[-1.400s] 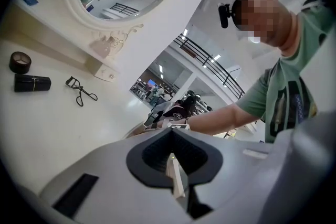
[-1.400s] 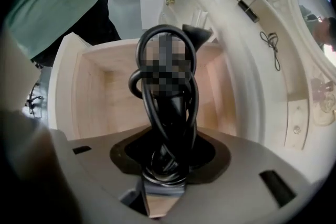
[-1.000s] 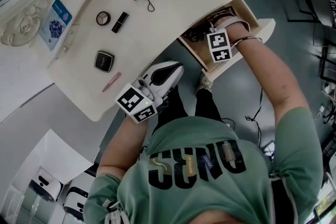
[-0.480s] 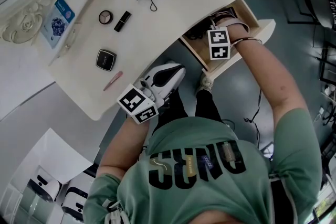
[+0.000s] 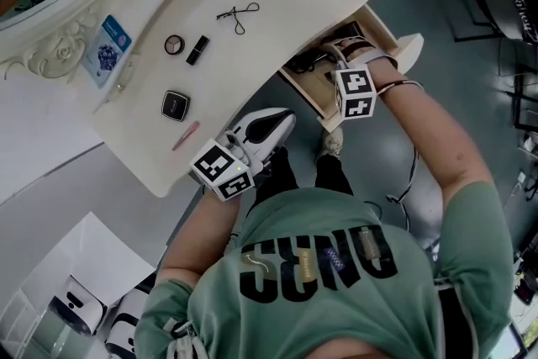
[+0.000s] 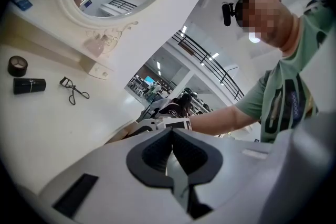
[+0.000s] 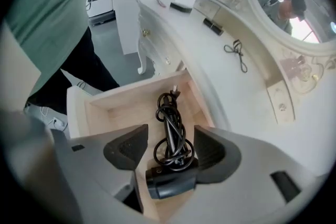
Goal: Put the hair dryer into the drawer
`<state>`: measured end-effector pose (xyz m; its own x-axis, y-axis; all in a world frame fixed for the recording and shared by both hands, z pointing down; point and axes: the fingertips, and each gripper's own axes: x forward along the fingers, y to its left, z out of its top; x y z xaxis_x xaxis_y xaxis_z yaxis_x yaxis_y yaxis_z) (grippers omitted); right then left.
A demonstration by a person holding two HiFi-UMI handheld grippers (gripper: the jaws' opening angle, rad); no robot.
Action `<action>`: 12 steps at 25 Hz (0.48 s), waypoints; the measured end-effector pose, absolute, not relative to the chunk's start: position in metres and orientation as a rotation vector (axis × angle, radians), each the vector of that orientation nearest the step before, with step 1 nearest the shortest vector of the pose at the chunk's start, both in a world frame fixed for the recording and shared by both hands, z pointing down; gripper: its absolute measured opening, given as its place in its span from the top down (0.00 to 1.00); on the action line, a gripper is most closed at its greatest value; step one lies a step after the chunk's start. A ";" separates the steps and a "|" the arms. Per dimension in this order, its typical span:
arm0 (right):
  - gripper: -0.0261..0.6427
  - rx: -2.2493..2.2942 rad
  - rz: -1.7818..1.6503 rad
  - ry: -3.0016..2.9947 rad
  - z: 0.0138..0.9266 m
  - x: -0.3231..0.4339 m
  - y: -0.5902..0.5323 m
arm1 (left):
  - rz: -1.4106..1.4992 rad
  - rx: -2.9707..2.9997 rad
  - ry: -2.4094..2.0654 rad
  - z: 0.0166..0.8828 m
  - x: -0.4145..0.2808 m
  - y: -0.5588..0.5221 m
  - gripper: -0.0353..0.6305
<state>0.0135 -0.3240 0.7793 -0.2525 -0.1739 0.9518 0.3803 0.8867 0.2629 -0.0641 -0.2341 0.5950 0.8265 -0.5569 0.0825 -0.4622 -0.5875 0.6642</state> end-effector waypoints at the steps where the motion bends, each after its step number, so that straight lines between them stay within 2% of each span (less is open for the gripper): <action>1: 0.56 -0.145 -0.514 -1.782 0.765 0.014 -0.317 | -0.171 2.304 -0.741 0.587 -0.061 -0.233 0.93; 12: 0.60 0.278 -0.270 -2.177 0.569 0.052 -0.302 | -0.183 2.479 -0.737 0.477 -0.032 -0.251 0.93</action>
<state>0.0523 -0.3021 0.5690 -0.5723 -0.2955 0.7649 -0.0998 0.9510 0.2927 -0.0318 -0.2511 0.4770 0.8410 -0.5405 0.0234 -0.4671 -0.7035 0.5356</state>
